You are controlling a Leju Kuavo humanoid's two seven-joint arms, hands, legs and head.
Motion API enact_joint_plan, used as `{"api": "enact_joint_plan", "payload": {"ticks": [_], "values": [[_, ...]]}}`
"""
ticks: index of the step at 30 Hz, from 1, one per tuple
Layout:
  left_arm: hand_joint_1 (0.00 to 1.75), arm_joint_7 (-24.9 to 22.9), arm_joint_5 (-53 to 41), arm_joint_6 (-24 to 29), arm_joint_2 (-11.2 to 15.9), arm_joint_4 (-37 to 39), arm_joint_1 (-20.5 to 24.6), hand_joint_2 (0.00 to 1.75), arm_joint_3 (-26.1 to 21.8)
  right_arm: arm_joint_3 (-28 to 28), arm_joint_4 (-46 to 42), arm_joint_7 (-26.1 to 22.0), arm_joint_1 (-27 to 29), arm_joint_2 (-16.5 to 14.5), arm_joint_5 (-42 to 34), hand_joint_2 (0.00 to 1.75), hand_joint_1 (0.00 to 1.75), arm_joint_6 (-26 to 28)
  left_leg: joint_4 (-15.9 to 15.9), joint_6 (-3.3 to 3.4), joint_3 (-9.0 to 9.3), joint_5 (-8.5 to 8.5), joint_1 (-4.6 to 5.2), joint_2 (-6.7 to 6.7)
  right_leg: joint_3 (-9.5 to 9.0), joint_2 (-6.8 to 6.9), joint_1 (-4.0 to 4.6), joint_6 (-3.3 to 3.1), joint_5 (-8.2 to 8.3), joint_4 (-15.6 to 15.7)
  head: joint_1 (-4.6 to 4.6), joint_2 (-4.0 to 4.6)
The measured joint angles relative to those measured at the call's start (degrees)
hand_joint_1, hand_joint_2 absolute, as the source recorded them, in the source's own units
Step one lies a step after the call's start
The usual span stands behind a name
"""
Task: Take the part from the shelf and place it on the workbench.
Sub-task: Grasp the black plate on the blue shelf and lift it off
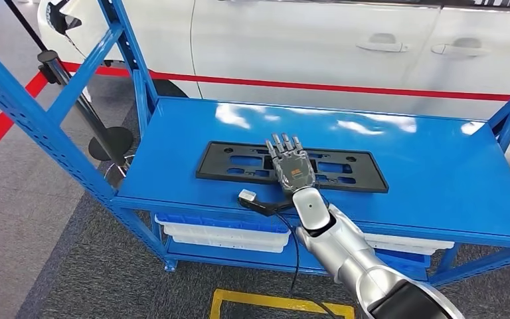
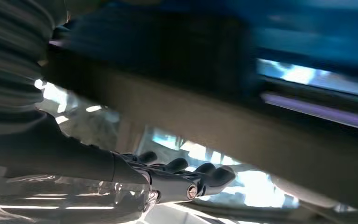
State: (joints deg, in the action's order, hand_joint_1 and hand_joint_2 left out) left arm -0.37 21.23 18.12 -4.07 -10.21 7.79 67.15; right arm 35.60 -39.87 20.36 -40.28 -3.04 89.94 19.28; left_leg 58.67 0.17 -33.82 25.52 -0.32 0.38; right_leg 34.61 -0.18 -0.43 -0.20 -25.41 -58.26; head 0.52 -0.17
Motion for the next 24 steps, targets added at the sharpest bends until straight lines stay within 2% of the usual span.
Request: {"api": "enact_joint_plan", "payload": {"ticks": [2,5,6,7,8,9,10,11,12,13,14,15,17,18,20,21,22,23,24], "values": [[0.0,0.06,0.2,0.06,0.01,0.0,0.02,0.0,0.0,0.0,1.25,0.52,-1.08,0.01,0.0,1.75,0.0,-0.72,2.55,-0.62,-0.88,1.84,-0.17,-0.03,-0.39,0.12,-0.24,-0.71,0.19,0.44,-0.18,0.0],[0.0,0.53,0.76,-0.06,0.01,0.0,-0.12,0.0,-0.08,0.0,3.08,2.7,-2.04,0.01,0.04,1.75,0.0,-2.62,12.93,-1.21,-5.42,6.99,-0.36,-0.05,-0.53,0.23,-0.21,-1.14,0.19,0.54,-0.43,0.0],[0.0,0.72,1.0,-0.12,0.01,0.0,-0.25,0.0,-0.13,-0.01,3.76,3.76,-2.38,0.05,0.05,1.75,0.0,-3.42,15.4,-1.31,-6.52,7.63,-0.38,-0.05,-0.58,0.22,-0.18,-1.16,0.18,0.53,-0.43,0.0],[0.0,0.85,1.2,-0.14,0.03,0.0,-0.36,0.0,-0.17,-0.02,4.49,4.77,-2.79,0.14,0.07,1.75,0.0,-4.14,15.86,-1.35,-6.67,7.19,-0.39,-0.05,-0.66,0.2,-0.17,-1.15,0.17,0.51,-0.44,0.0],[0.0,0.91,1.31,-0.09,0.05,0.0,-0.45,0.0,-0.2,-0.05,5.16,5.59,-3.22,0.26,0.08,1.75,0.0,-4.69,13.95,-1.31,-5.66,5.69,-0.41,-0.06,-0.78,0.17,-0.18,-1.1,0.14,0.48,-0.45,0.0],[0.0,0.93,1.37,0.0,0.09,0.0,-0.5,0.0,-0.21,-0.13,5.8,6.18,-3.61,0.4,0.08,1.75,0.0,-5.02,9.99,-1.23,-3.63,3.57,-0.43,-0.06,-0.91,0.16,-0.19,-1.0,0.07,0.41,-0.46,0.0],[0.0,0.95,1.4,0.11,0.13,0.0,-0.51,0.0,-0.22,-0.27,6.36,6.61,-3.95,0.55,0.09,1.75,0.34,-5.2,5.88,-1.07,-1.53,2.07,-0.43,-0.07,-0.98,0.16,-0.14,-0.81,-0.01,0.29,-0.46,0.0],[0.0,0.99,1.43,0.25,0.15,0.0,-0.51,0.0,-0.23,-0.48,6.85,6.94,-4.22,0.73,0.09,1.75,0.78,-5.33,2.56,-0.78,0.11,1.0,-0.39,-0.05,-0.98,0.16,-0.04,-0.55,-0.1,0.14,-0.42,0.01],[0.0,1.05,1.48,0.39,0.16,0.0,-0.54,0.0,-0.24,-0.77,7.31,7.16,-4.41,0.91,0.09,1.75,1.21,-5.48,0.63,-0.47,1.03,0.59,-0.34,-0.03,-0.95,0.17,0.07,-0.24,-0.12,0.06,-0.39,0.01],[0.0,1.11,1.52,0.54,0.17,0.0,-0.6,0.0,-0.26,-1.07,7.68,7.28,-4.49,1.05,0.09,1.75,1.65,-5.61,0.13,-0.1,1.19,0.72,-0.24,-0.01,-0.91,0.17,0.18,0.1,-0.05,0.09,-0.37,0.01],[0.0,1.17,1.58,0.7,0.2,0.0,-0.69,0.0,-0.29,-1.36,7.97,7.33,-4.5,1.16,0.09,1.75,1.75,-5.74,0.03,0.28,1.14,0.5,-0.16,0.01,-0.9,0.16,0.22,0.44,0.07,0.18,-0.35,0.01],[0.0,1.21,1.65,0.85,0.23,0.0,-0.75,0.0,-0.32,-1.65,8.19,7.33,-4.45,1.2,0.09,1.75,1.75,-5.87,-0.13,0.68,1.14,0.3,-0.21,-0.04,-0.87,0.15,0.17,0.77,0.08,0.18,-0.38,0.01],[0.0,1.38,1.77,1.11,0.27,0.0,-0.76,0.0,-0.38,-2.12,8.48,7.2,-4.24,1.3,0.09,1.75,1.75,-5.97,-0.56,1.49,1.08,-0.17,-0.34,-0.14,0.05,0.14,0.03,1.38,-1.37,-1.69,-0.21,0.01],[0.0,1.5,1.85,1.24,0.27,0.0,-0.72,0.0,-0.41,-2.37,8.59,7.07,-4.04,1.34,0.09,1.75,1.75,-5.91,-0.71,1.86,0.97,-0.36,-0.39,-0.2,1.26,0.14,-0.07,1.67,-3.0,-4.24,-0.1,0.0],[0.0,1.8,2.01,1.45,0.27,0.0,-0.74,0.0,-0.51,-2.9,8.7,6.62,-3.36,1.4,0.09,1.75,1.75,-5.39,-0.7,2.29,0.63,-0.51,-0.33,-0.23,4.79,0.13,-0.3,2.29,-6.63,-11.58,0.03,0.0],[0.0,1.95,2.09,1.56,0.29,0.0,-0.78,0.0,-0.56,-3.17,8.71,6.36,-2.97,1.4,0.09,1.75,1.75,-4.97,-0.66,2.38,0.51,-0.55,-0.3,-0.23,6.12,0.14,-0.47,2.6,-7.5,-14.38,0.03,0.0],[0.0,2.07,2.15,1.63,0.31,0.0,-0.81,0.0,-0.59,-3.41,8.68,6.13,-2.67,1.4,0.09,1.75,1.75,-4.59,-0.61,2.41,0.45,-0.55,-0.29,-0.22,6.55,0.15,-0.68,2.87,-7.27,-15.31,0.03,0.01],[0.0,2.17,2.19,1.69,0.33,0.0,-0.82,0.0,-0.61,-3.62,8.65,5.93,-2.51,1.4,0.09,1.75,1.75,-4.31,-0.53,2.39,0.44,-0.53,-0.3,-0.2,5.87,0.16,-0.9,3.08,-6.02,-14.02,0.03,0.01],[0.0,2.23,2.2,1.73,0.34,0.0,-0.8,0.0,-0.62,-3.77,8.6,5.84,-2.44,1.4,0.09,1.75,1.75,-4.15,-0.43,2.34,0.45,-0.47,-0.3,-0.18,4.16,0.18,-1.14,3.27,-4.04,-10.7,0.04,0.01]]}}
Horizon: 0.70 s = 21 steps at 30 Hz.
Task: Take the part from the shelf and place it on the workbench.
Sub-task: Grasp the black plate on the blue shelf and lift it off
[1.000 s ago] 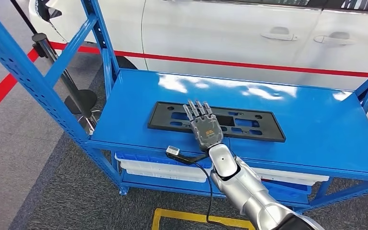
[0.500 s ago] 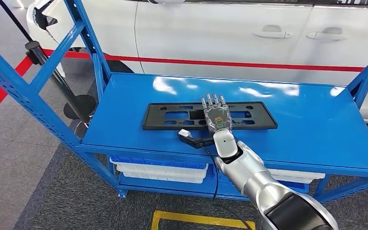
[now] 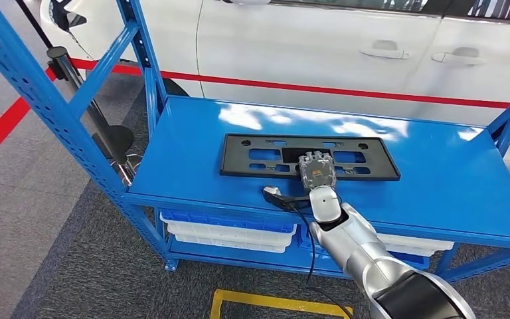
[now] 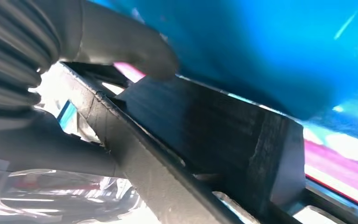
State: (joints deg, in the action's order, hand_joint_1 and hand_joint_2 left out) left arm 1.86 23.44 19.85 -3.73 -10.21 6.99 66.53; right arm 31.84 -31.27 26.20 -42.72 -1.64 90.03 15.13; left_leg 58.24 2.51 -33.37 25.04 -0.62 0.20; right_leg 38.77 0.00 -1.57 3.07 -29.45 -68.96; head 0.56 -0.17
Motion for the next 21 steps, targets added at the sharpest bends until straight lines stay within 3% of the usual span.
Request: {"api": "enact_joint_plan", "payload": {"ticks": [2,4,6,14,17,21], "values": [[0.0,0.05,0.0,0.02,0.01,0.0,0.06,0.0,0.0,-0.21,-0.22,-0.1,-0.01,-0.01,0.0,1.75,1.75,0.2,0.35,-0.3,-0.07,0.24,0.18,0.06,-3.9,-0.02,-0.27,0.2,3.05,7.82,-0.03,-0.01],[0.0,0.06,-0.01,0.05,0.03,0.0,0.1,0.0,0.0,-0.35,-0.64,-0.37,0.09,-0.03,0.0,1.75,1.75,0.74,0.61,-0.65,-0.22,0.43,0.47,0.12,-5.57,-0.06,-0.17,-0.18,3.69,11.4,-0.16,-0.01],[0.0,0.04,-0.02,0.02,0.04,0.0,0.09,0.0,0.0,-0.54,-1.26,-0.82,0.43,-0.03,-0.01,1.75,1.75,1.63,0.59,-0.87,-0.25,0.42,0.5,0.15,-5.54,-0.06,0.12,-0.65,3.65,11.42,-0.24,0.0],[0.0,0.45,0.11,-0.26,0.05,0.0,0.08,0.0,0.0,-5.0,-10.21,-6.81,2.46,0.44,-4.68,1.75,1.75,7.72,0.35,-1.39,-0.5,0.24,0.36,0.15,-4.97,-0.13,0.35,-1.05,3.69,11.07,-0.24,-0.01],[0.0,1.13,0.47,-0.06,0.07,0.0,0.05,0.0,-0.04,-8.21,-16.8,-12.12,2.41,0.57,-14.1,1.75,1.75,6.48,0.35,-1.42,-0.62,0.21,0.36,0.15,-4.84,-0.13,0.33,-1.07,3.69,11.01,-0.23,-0.01],[0.0,3.11,1.55,0.16,0.11,0.0,-0.06,0.0,-0.55,-11.96,-23.5,-18.37,1.13,0.55,-32.19,1.75,1.75,1.39,0.35,-1.43,-0.66,0.21,0.31,0.17,-4.84,-0.09,0.31,-1.09,3.68,11.0,-0.22,-0.01]]}}
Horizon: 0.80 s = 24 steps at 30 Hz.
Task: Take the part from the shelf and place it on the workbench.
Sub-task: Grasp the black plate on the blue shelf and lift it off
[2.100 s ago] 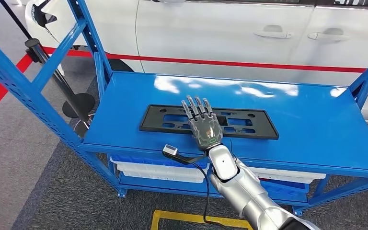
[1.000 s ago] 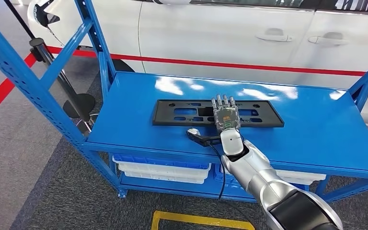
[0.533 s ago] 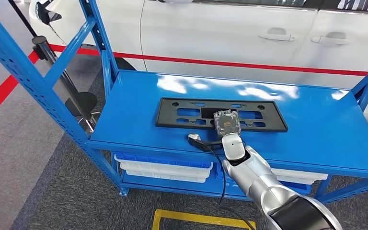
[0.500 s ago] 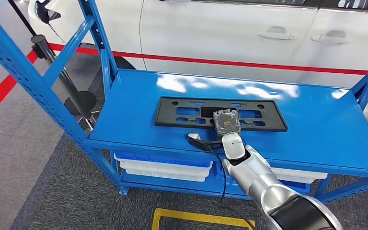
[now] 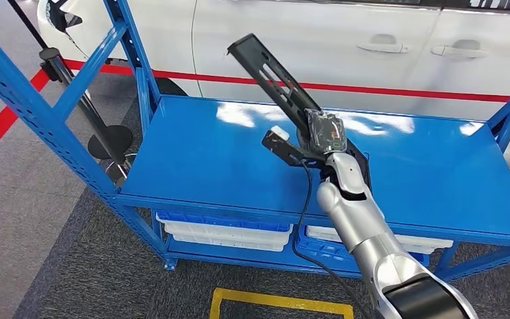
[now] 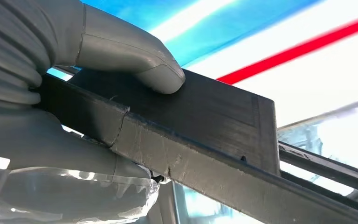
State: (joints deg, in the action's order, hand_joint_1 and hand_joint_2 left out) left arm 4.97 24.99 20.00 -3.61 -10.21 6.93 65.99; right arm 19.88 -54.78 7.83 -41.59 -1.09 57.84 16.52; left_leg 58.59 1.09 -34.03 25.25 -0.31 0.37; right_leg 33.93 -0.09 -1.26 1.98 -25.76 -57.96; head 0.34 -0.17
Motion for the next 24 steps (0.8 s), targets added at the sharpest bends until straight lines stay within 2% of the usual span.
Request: {"api": "enact_joint_plan", "payload": {"ticks": [2,5,8,13,17,19,23,24], "values": [[0.0,2.3,1.3,0.26,0.04,0.0,-0.16,0.0,-0.8,-1.45,-3.88,-4.38,-0.09,-0.04,-12.98,1.75,1.75,-3.73,0.01,0.0,-0.05,0.0,-0.01,0.0,0.07,-0.01,-0.03,-0.03,0.02,-0.01,-0.01,0.0],[0.0,6.13,3.02,0.8,0.09,0.0,-0.45,0.0,-2.36,-3.42,-11.83,-10.95,-0.19,0.3,-39.33,1.75,1.75,-8.81,0.04,-0.01,-0.16,-0.04,0.0,0.04,0.19,0.03,-0.06,-0.05,0.04,-0.01,-0.02,0.0],[0.0,8.23,3.99,0.91,0.09,0.0,-0.63,0.0,-3.44,-4.37,-20.67,-12.34,-0.63,1.75,-58.41,1.75,1.75,-12.32,0.05,-0.02,-0.21,-0.06,0.0,0.15,0.19,0.14,-0.05,-0.07,0.02,-0.01,-0.01,0.0],[0.0,15.05,7.86,-1.14,0.09,0.0,-0.64,0.0,-6.22,-4.99,-31.71,-13.38,-0.12,4.92,-74.68,1.75,1.75,-16.62,0.05,-0.04,-0.21,-0.01,0.01,0.12,0.21,0.07,-0.07,-0.08,0.01,0.02,-0.01,0.0],[0.0,23.24,11.33,-4.28,0.07,0.0,-0.64,0.0,-9.46,-5.07,-38.07,-15.06,2.22,7.55,-82.51,1.75,1.75,-19.46,0.06,-0.03,-0.21,0.01,0.01,0.12,0.19,0.09,-0.07,-0.08,0.01,0.05,-0.01,0.01],[0.0,25.02,12.0,-5.0,0.04,0.0,-0.61,0.0,-10.88,-5.06,-40.6,-15.43,3.48,8.66,-84.11,1.75,1.75,-20.14,0.06,-0.03,-0.2,0.01,0.0,0.12,0.19,0.07,-0.06,-0.08,0.01,0.04,-0.02,0.01],[0.0,25.76,13.46,-6.9,0.01,0.0,-0.6,1.75,-13.02,-4.87,-44.3,-16.3,6.62,10.35,-83.95,1.75,1.75,-21.09,0.06,-0.04,-0.19,0.01,-0.02,0.11,0.18,0.07,-0.04,-0.08,0.01,0.03,0.0,0.0],[0.0,25.79,13.78,-7.05,-0.01,0.0,-0.61,1.75,-13.53,-4.67,-45.13,-16.7,7.76,10.67,-83.23,1.75,1.75,-21.15,0.05,-0.04,-0.19,0.01,-0.02,0.11,0.18,0.08,-0.04,-0.08,0.0,0.03,0.0,0.0]]}}
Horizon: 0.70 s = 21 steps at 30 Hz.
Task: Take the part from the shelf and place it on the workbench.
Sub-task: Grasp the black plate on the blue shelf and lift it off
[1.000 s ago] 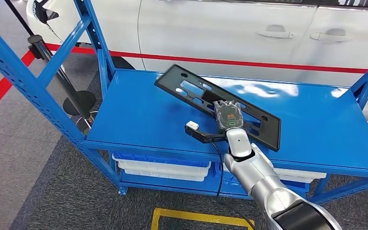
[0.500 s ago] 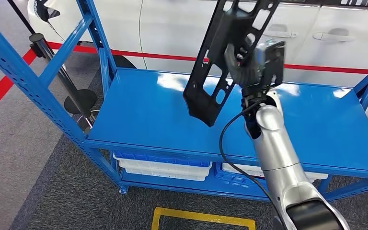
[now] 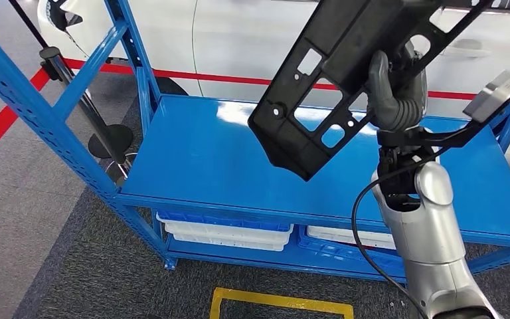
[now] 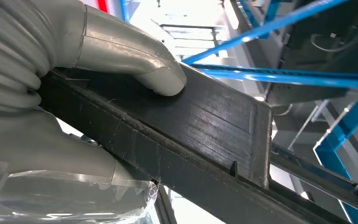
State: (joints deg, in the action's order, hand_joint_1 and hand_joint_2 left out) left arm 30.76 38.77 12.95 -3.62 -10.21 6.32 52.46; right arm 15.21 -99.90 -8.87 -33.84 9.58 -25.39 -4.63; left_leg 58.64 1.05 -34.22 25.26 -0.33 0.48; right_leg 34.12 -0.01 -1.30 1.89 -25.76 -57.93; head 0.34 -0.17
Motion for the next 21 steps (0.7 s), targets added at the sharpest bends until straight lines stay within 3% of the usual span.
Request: {"api": "enact_joint_plan", "payload": {"ticks": [7,21], "values": [[0.0,-0.6,1.02,1.02,-0.05,0.0,-0.41,1.75,-2.05,1.18,-4.6,-2.84,7.55,0.99,5.75,1.75,1.75,2.18,-0.01,-0.01,-0.02,0.01,0.0,0.0,0.01,0.01,0.0,0.0,-0.02,-0.01,-0.01,0.01],[0.0,-0.43,1.5,2.82,-0.04,0.0,-0.96,1.75,-2.98,1.44,-8.49,-3.42,10.82,1.32,7.31,1.75,1.75,2.72,-0.01,-0.02,-0.02,0.02,0.0,0.0,0.01,-0.01,-0.01,0.0,-0.02,-0.01,-0.01,0.0]]}}
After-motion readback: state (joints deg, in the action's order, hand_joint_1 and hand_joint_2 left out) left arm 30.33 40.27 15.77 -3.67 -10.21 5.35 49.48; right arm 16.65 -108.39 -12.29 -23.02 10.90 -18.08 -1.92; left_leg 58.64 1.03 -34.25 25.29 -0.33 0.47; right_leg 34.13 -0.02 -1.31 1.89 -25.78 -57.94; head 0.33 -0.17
